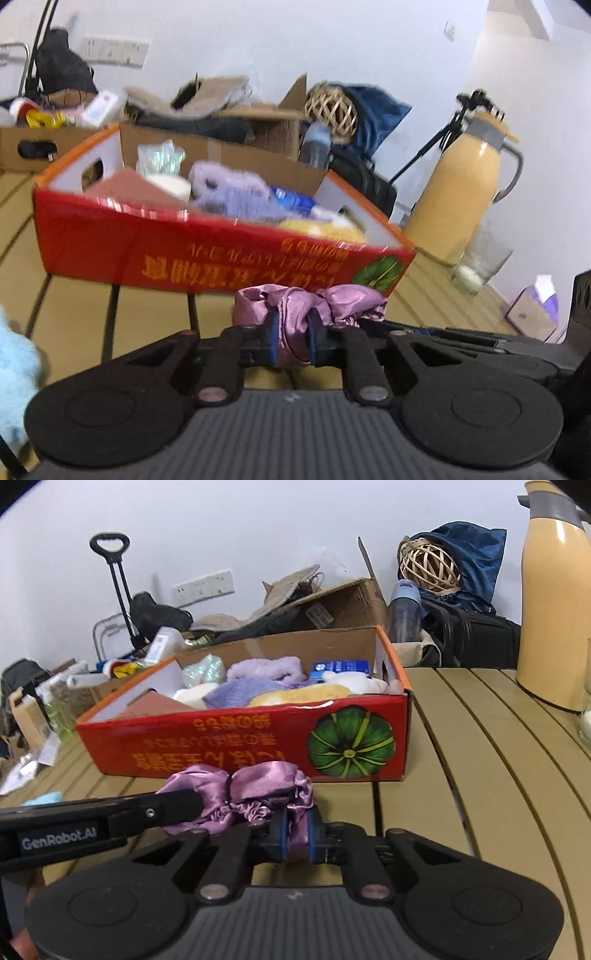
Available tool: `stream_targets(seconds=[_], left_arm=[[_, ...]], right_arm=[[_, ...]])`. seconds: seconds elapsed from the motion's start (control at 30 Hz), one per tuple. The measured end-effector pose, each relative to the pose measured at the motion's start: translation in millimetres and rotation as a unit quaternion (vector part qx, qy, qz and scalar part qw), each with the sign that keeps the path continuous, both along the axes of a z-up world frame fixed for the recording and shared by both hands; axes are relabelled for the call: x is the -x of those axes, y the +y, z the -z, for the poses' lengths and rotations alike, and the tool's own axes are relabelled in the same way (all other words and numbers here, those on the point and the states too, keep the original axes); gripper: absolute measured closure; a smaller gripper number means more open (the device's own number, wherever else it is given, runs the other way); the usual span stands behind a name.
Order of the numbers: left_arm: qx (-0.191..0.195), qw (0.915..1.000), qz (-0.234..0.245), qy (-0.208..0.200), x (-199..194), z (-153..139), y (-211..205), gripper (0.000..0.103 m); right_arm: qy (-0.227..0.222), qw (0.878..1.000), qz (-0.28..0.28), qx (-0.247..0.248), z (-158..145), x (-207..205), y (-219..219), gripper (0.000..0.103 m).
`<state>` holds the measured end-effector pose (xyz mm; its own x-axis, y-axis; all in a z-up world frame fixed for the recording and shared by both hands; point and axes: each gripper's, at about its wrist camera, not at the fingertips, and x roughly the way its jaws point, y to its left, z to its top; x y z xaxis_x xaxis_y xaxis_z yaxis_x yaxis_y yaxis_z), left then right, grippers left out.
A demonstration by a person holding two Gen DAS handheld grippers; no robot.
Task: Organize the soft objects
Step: 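Lower the pink scrunchies into the box and open both grippers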
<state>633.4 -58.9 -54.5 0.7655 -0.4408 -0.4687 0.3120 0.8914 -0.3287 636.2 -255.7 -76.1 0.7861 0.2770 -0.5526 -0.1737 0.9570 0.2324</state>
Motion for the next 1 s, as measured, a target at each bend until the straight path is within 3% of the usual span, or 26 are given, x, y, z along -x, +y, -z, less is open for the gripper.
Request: stream_targets(seconds=[0.17, 0.3, 0.47, 0.6, 0.7, 0.77, 0.8, 0.87, 0.93, 1.0], left_arm=[[0.009, 0.9992, -0.005, -0.037, 23.9, -31.0, 3.2, 0.088], [0.027, 0.9986, -0.008, -0.044, 19.8, -53.0, 9.6, 0.088], [0.023, 0.9993, -0.014, -0.027, -21.8, -68.3, 19.7, 0.088], [0.031, 0.9991, -0.018, 0.022, -71.5, -64.6, 26.6, 0.087], [0.01, 0.9972, -0.033, 0.066, -100.4, -48.2, 29.8, 0.081], [-0.022, 0.9965, -0.034, 0.073, -107.5, -40.6, 31.3, 0.068], [-0.031, 0.9959, -0.042, 0.074, -108.0, -38.6, 34.2, 0.056], [-0.027, 0.9964, -0.057, 0.057, -104.1, -41.0, 45.1, 0.044], [-0.019, 0.9966, -0.064, 0.05, -100.0, -48.4, 56.6, 0.041], [-0.021, 0.9967, -0.07, 0.035, -93.7, -59.6, 66.1, 0.037]], right_arm=[[-0.039, 0.999, -0.005, -0.023, -26.8, 26.4, -4.1, 0.093], [-0.063, 0.997, -0.012, -0.039, -51.0, 34.8, -6.5, 0.093], [-0.069, 0.996, -0.022, -0.046, -75.2, 13.7, -5.5, 0.093], [-0.061, 0.998, -0.026, -0.018, -91.1, -29.0, 6.6, 0.093], [-0.04, 0.998, -0.031, 0.035, -92.8, -62.3, 24.4, 0.092], [-0.025, 0.996, -0.043, 0.074, -89.1, -80.9, 39.5, 0.091], [-0.02, 0.995, -0.05, 0.089, -86.3, -87.6, 47.0, 0.091], [-0.015, 0.991, -0.057, 0.117, -79.6, -96.9, 60.7, 0.087], [-0.003, 0.991, -0.064, 0.121, -71.3, -104.5, 67.9, 0.085], [0.016, 0.993, -0.072, 0.097, -62.2, -111.4, 66.6, 0.073]])
